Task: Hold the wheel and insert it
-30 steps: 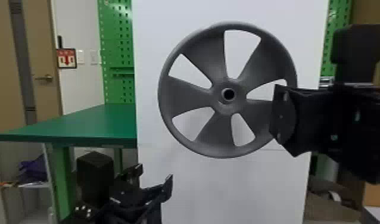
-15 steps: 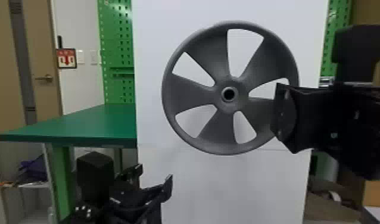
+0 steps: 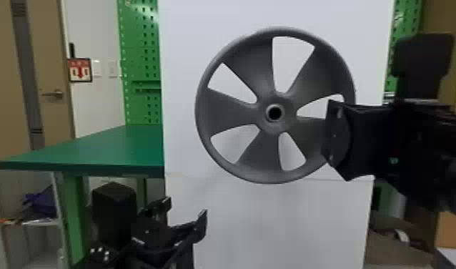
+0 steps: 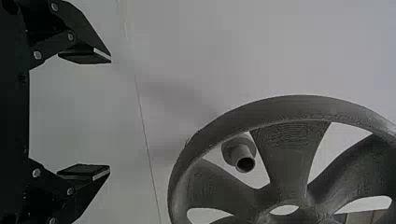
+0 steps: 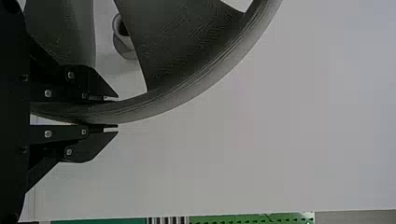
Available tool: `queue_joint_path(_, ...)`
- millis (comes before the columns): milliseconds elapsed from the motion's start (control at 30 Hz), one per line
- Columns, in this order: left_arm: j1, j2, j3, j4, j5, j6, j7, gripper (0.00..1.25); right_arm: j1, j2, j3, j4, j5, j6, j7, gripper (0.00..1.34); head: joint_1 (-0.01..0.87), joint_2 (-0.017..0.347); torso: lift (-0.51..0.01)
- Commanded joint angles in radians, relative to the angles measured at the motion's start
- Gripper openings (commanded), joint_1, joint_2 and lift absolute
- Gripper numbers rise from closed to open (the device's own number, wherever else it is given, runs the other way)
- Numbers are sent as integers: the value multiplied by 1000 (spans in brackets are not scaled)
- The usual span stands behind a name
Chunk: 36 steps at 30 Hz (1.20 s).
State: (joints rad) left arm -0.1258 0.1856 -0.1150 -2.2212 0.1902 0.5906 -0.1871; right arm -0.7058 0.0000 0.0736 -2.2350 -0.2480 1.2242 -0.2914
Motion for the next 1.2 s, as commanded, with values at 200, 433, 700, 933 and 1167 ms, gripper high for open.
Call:
queue_joint_path(200, 0, 0, -2, 0, 0, 0, 0, 833, -4, 1, -6, 32, -2, -23, 0, 152, 181, 98, -494)
queue_joint_path(433, -1, 0, -3, 2, 0, 0, 1, 833, -9, 1, -15, 58, -4, -52, 0, 152, 181, 98, -494)
queue_joint_path(700, -1, 0, -3, 2, 0, 0, 1, 833, -15, 1, -23, 97, -14, -84, 0, 152, 181, 98, -494)
queue_joint_path(933, -1, 0, -5, 2, 0, 0, 1, 833, -31, -5, -31, 135, -14, -104, 0, 152, 181, 98, -494)
queue_joint_path(1167, -1, 0, -5, 2, 0, 0, 1, 833, -52, -17, -38, 178, -14, -123, 0, 152, 181, 98, -494)
